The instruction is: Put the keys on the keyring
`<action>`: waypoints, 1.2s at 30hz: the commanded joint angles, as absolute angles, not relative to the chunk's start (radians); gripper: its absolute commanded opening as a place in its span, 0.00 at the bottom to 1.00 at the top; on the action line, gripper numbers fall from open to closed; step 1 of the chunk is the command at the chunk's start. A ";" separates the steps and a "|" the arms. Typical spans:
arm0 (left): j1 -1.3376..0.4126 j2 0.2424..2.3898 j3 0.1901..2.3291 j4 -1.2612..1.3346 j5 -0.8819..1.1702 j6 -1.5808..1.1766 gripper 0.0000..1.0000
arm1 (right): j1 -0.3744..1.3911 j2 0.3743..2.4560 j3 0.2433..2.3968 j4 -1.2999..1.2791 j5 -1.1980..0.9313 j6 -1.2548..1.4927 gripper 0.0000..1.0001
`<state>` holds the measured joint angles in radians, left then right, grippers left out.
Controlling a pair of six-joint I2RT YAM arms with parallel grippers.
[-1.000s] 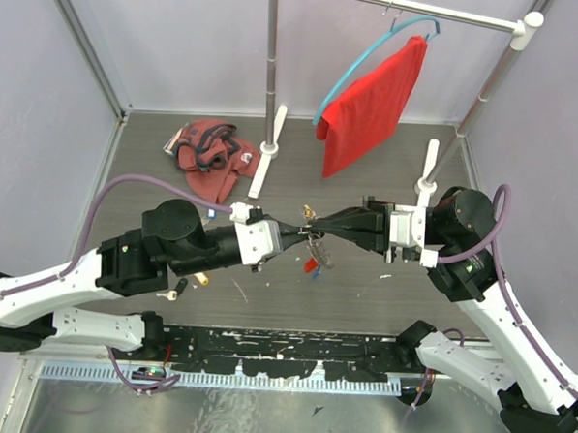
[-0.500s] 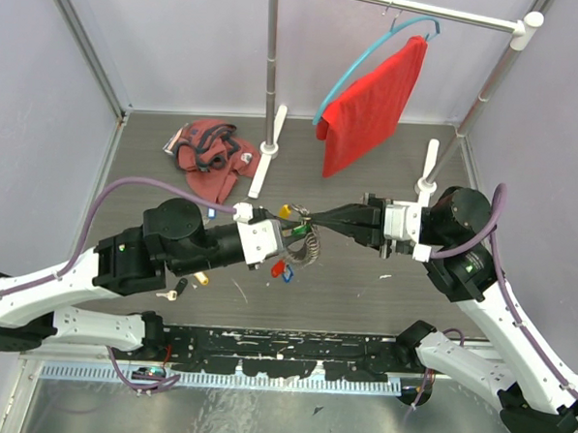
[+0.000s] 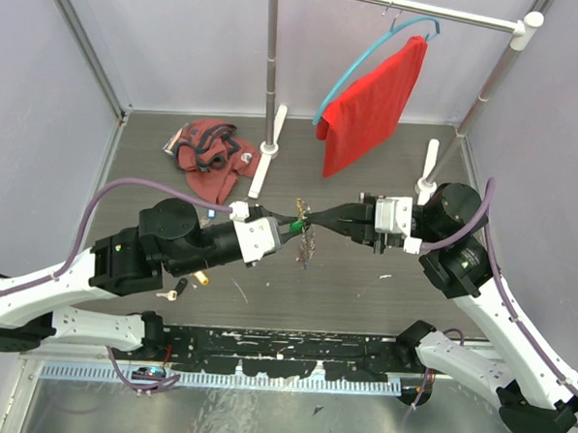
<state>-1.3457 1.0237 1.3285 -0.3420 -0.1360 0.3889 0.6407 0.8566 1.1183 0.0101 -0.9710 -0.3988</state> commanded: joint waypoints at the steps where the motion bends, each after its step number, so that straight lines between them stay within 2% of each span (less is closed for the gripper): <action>1: -1.350 1.002 1.349 -0.302 -0.158 0.394 0.29 | 0.646 0.852 1.159 0.041 -0.996 -0.418 0.01; 14: -1.349 1.000 1.341 -0.310 -0.160 0.384 0.31 | 0.645 0.834 1.153 0.063 -1.006 -0.416 0.01; 21: -1.349 0.988 1.341 -0.342 -0.155 0.369 0.42 | 0.645 0.814 1.141 0.085 -0.927 -0.408 0.01; 29: -1.349 0.942 1.297 -0.296 -0.179 0.361 0.43 | 0.646 0.814 1.130 0.080 -0.953 -0.421 0.01; 36: -1.348 0.863 1.257 -0.367 -0.223 0.312 0.45 | 0.645 0.867 1.292 -0.306 -1.136 -0.694 0.01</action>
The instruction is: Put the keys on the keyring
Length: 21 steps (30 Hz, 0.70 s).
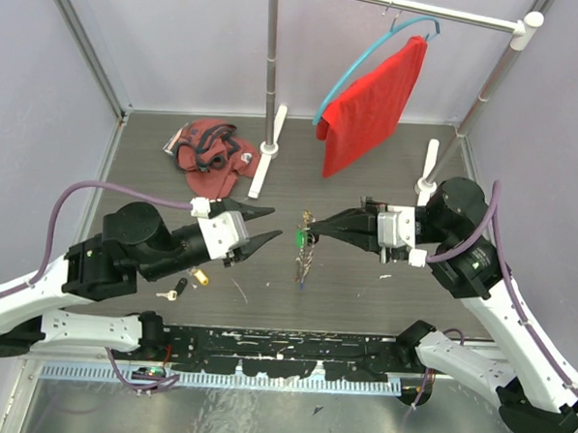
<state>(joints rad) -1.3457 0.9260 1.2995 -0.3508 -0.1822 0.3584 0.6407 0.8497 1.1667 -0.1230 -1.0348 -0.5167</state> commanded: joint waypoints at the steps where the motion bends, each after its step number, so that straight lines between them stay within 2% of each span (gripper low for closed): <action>1: -1.348 0.846 1.246 -0.370 -0.228 0.298 0.46 | 0.645 0.873 1.310 -0.347 -1.151 -0.717 0.01; 10: -1.349 0.824 1.219 -0.385 -0.124 0.258 0.59 | 0.645 0.987 1.499 -0.664 -1.408 -0.889 0.01; 13: -1.349 0.843 1.226 -0.389 -0.092 0.251 0.65 | 0.644 1.006 1.505 -0.673 -1.472 -0.890 0.01; 17: -1.348 0.859 1.233 -0.393 -0.049 0.249 0.79 | 0.644 1.020 1.506 -0.673 -1.526 -0.893 0.01; 21: -1.348 0.889 1.242 -0.401 0.010 0.253 0.81 | 0.645 1.039 1.514 -0.673 -1.561 -0.893 0.01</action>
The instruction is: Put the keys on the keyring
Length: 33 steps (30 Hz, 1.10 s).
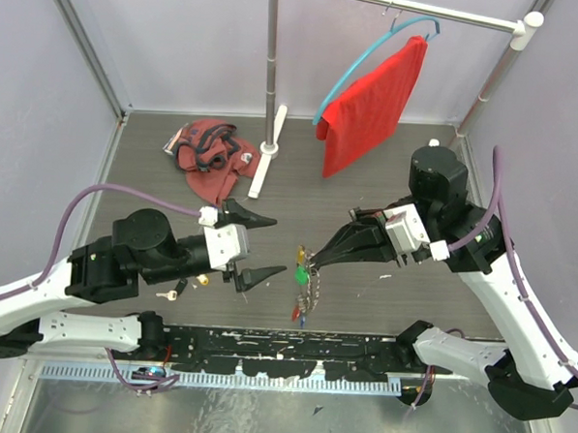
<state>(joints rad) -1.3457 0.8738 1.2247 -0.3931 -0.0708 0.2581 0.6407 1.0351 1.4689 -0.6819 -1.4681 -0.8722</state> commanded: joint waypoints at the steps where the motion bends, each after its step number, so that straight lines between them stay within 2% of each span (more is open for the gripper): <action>1: -1.348 0.897 1.242 -0.402 0.023 0.252 0.80 | 0.645 1.042 1.515 -0.673 -1.571 -0.895 0.01; 7: -1.329 0.928 1.220 -0.374 0.082 0.251 0.79 | 0.645 1.047 1.513 -0.670 -1.595 -0.895 0.01; 14: -1.155 0.942 1.161 -0.255 0.319 0.149 0.78 | 0.644 1.055 1.490 -0.669 -1.592 -0.916 0.01; 19: -1.105 0.962 1.151 -0.227 0.441 0.122 0.65 | 0.643 1.051 1.484 -0.669 -1.585 -0.926 0.01; 22: -1.092 0.964 1.146 -0.222 0.501 0.111 0.45 | 0.644 1.047 1.479 -0.669 -1.573 -0.928 0.01; 24: -1.084 0.960 1.140 -0.207 0.548 0.098 0.37 | 0.645 1.046 1.475 -0.669 -1.565 -0.929 0.01; 30: -1.075 0.965 1.145 -0.188 0.618 0.071 0.39 | 0.645 1.047 1.467 -0.669 -1.560 -0.934 0.01; 33: -1.077 0.974 1.144 -0.184 0.619 0.066 0.49 | 0.644 1.046 1.466 -0.669 -1.562 -0.934 0.01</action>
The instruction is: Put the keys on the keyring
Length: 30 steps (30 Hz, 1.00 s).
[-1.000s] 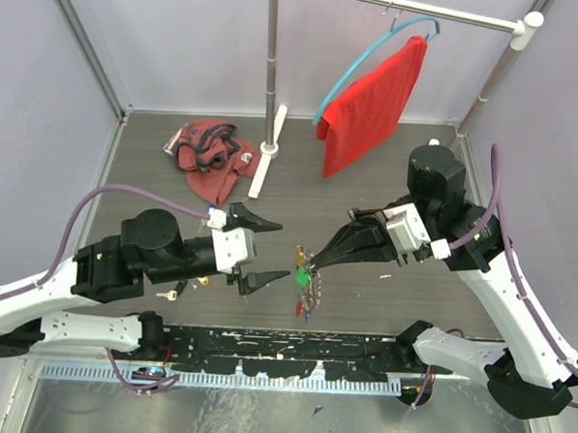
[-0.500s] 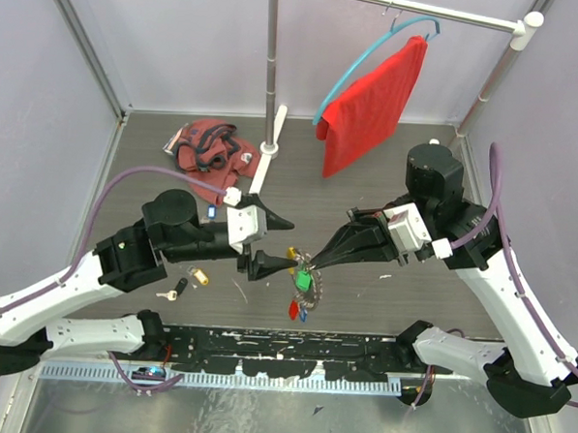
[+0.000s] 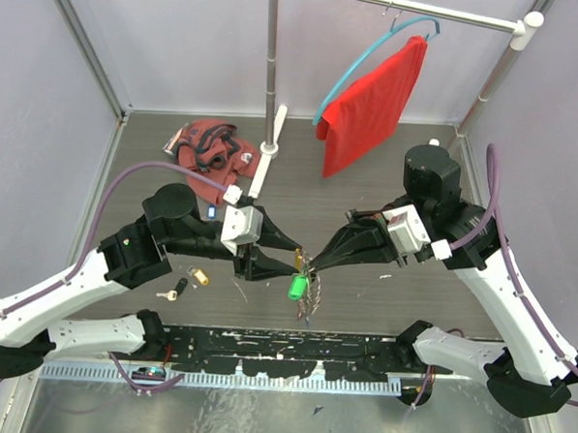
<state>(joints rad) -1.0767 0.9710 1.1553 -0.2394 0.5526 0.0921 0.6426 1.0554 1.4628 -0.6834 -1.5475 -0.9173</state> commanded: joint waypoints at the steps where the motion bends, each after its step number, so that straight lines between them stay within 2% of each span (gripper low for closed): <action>1: -1.075 0.977 1.146 -0.185 0.620 0.067 0.50 | 0.644 1.045 1.465 -0.669 -1.563 -0.933 0.01; 5: -1.074 0.992 1.147 -0.179 0.620 0.066 0.57 | 0.644 1.046 1.465 -0.669 -1.572 -0.932 0.01; 8: -1.072 1.004 1.156 -0.178 0.636 0.067 0.53 | 0.645 1.046 1.463 -0.670 -1.574 -0.933 0.01; 10: -1.072 1.011 1.160 -0.181 0.645 0.070 0.43 | 0.645 1.045 1.465 -0.669 -1.571 -0.935 0.01; 12: -1.070 1.013 1.163 -0.191 0.647 0.075 0.27 | 0.646 1.041 1.464 -0.669 -1.560 -0.937 0.01; 17: -1.062 0.994 1.161 -0.233 0.613 0.094 0.01 | 0.644 1.031 1.461 -0.669 -1.501 -0.942 0.01; 20: -1.057 0.972 1.160 -0.279 0.557 0.115 0.00 | 0.644 1.021 1.463 -0.671 -1.449 -0.940 0.02; 30: -1.037 0.899 1.159 -0.426 0.437 0.155 0.00 | 0.645 0.979 1.459 -0.678 -1.253 -0.937 0.30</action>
<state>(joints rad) -1.0431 0.9249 1.1553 -0.3748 0.4931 0.1303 0.6399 1.0126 1.4536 -0.6827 -1.3430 -0.9382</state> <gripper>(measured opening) 0.048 0.259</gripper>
